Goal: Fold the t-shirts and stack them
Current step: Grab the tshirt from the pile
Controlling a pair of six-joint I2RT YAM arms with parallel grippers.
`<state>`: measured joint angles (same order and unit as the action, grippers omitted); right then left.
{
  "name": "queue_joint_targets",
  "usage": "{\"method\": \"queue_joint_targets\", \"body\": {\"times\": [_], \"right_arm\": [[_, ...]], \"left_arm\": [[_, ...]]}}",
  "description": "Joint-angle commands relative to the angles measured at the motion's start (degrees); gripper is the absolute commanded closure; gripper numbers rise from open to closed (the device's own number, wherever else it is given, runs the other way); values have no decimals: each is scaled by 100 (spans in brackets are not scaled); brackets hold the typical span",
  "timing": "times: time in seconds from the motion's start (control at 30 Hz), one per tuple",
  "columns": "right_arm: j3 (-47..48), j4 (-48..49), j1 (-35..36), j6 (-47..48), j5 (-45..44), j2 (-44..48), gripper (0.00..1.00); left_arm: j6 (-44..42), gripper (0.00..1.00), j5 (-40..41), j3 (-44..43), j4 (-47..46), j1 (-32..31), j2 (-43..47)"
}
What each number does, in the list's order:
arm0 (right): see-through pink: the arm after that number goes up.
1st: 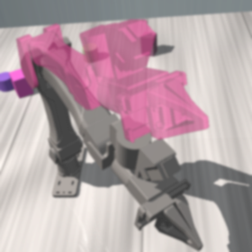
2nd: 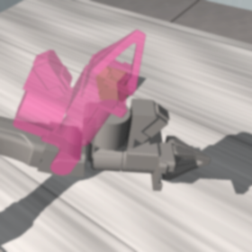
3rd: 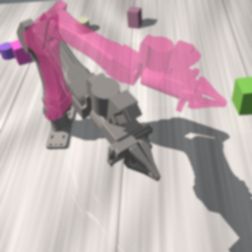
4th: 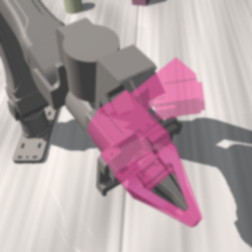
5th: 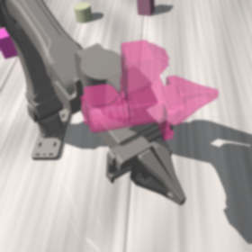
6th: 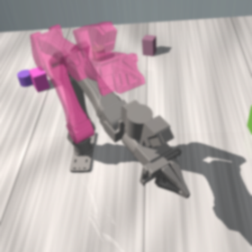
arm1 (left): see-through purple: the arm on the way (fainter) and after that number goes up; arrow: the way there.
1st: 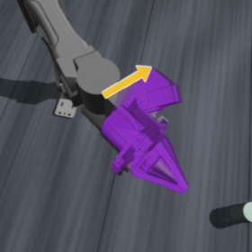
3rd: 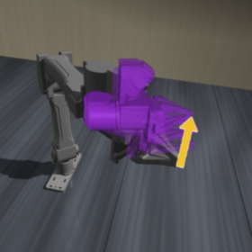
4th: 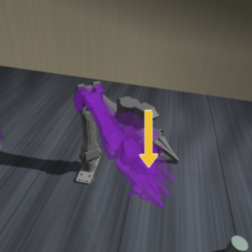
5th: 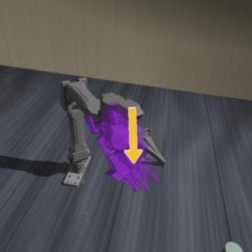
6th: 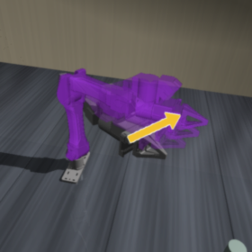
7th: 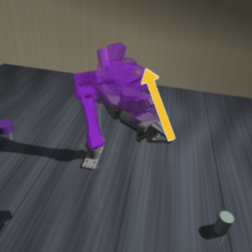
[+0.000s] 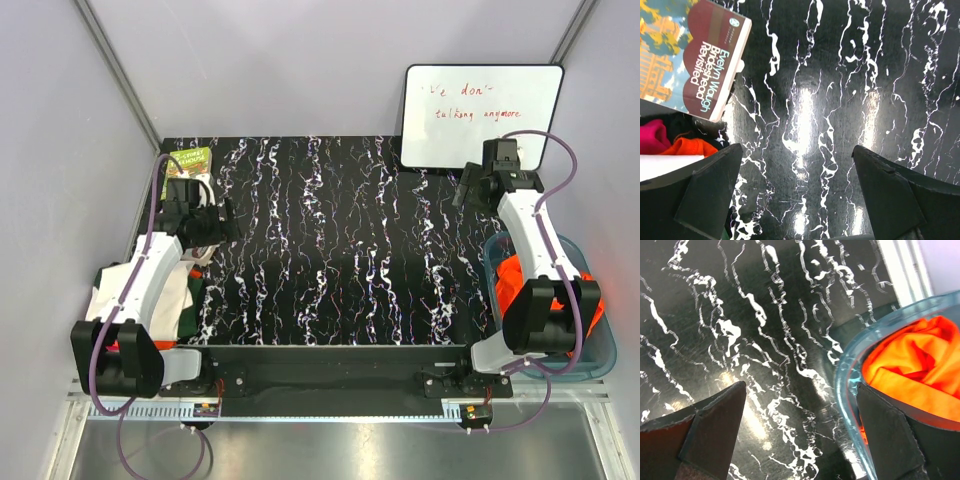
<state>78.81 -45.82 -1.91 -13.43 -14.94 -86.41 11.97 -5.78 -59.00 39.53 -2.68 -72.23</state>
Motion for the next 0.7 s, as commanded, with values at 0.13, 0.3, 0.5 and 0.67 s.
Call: {"method": "queue_joint_targets", "body": {"times": [0.13, 0.3, 0.5, 0.67], "right_arm": [[434, -479, -2, -186, -1274, -7, 0], [417, -1225, -798, -967, -1601, 19, 0], [-233, -1596, -2031, -1645, -783, 116, 0], [-831, -1825, -2717, -1970, -660, -341, 0]], "left_arm": [[-133, 1, -379, -349, -165, 4, -239], [-89, 1, -520, -358, -173, -5, -424], [-19, 1, -740, -305, -279, -14, -599], [43, 1, -960, -340, -332, -14, -740]]}}
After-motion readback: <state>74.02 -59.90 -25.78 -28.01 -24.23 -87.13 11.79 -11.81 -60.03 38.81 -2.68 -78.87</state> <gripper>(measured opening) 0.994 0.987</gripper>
